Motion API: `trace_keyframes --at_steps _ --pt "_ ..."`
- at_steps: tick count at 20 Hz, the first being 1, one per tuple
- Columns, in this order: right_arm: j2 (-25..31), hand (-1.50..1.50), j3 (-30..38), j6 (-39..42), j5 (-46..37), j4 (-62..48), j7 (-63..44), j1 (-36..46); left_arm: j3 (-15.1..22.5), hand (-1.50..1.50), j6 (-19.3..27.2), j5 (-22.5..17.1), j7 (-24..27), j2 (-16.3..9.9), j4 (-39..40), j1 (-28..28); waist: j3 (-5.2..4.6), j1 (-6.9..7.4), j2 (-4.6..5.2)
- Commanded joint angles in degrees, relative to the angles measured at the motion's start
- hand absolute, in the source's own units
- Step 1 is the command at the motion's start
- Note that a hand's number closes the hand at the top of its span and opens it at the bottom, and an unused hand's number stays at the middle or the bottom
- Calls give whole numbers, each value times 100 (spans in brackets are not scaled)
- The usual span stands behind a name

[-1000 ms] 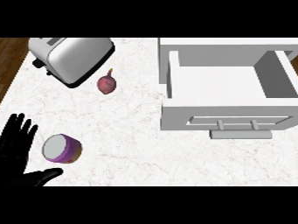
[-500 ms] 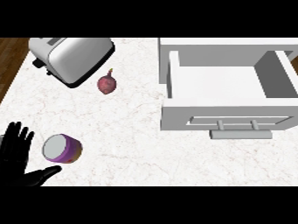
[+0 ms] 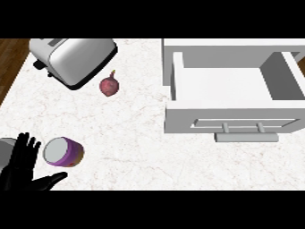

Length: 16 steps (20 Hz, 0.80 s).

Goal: Pick up the can, place it into the drawer and close the drawer

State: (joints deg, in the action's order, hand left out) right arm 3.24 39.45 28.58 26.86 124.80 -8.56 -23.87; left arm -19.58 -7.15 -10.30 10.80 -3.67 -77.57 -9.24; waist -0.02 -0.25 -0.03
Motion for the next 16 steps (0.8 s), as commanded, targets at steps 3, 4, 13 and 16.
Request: trace_keyframes --at_steps 3,4,13,16 --pt "101 -150 240 45 175 -97 -211 201 78 -150 117 44 258 114 685 251 1 5 0" --pt "-259 -150 171 271 -42 212 -45 -171 -62 -150 -241 -155 436 -28 753 37 1 0 -3" --pt "17 -150 181 18 1 -107 -201 328 25 -150 -196 41 1395 63 2516 872 -2 -3 6" --pt "34 -150 436 290 248 -205 -198 191 -24 -150 -369 -217 1282 -116 2421 923 1 3 0"
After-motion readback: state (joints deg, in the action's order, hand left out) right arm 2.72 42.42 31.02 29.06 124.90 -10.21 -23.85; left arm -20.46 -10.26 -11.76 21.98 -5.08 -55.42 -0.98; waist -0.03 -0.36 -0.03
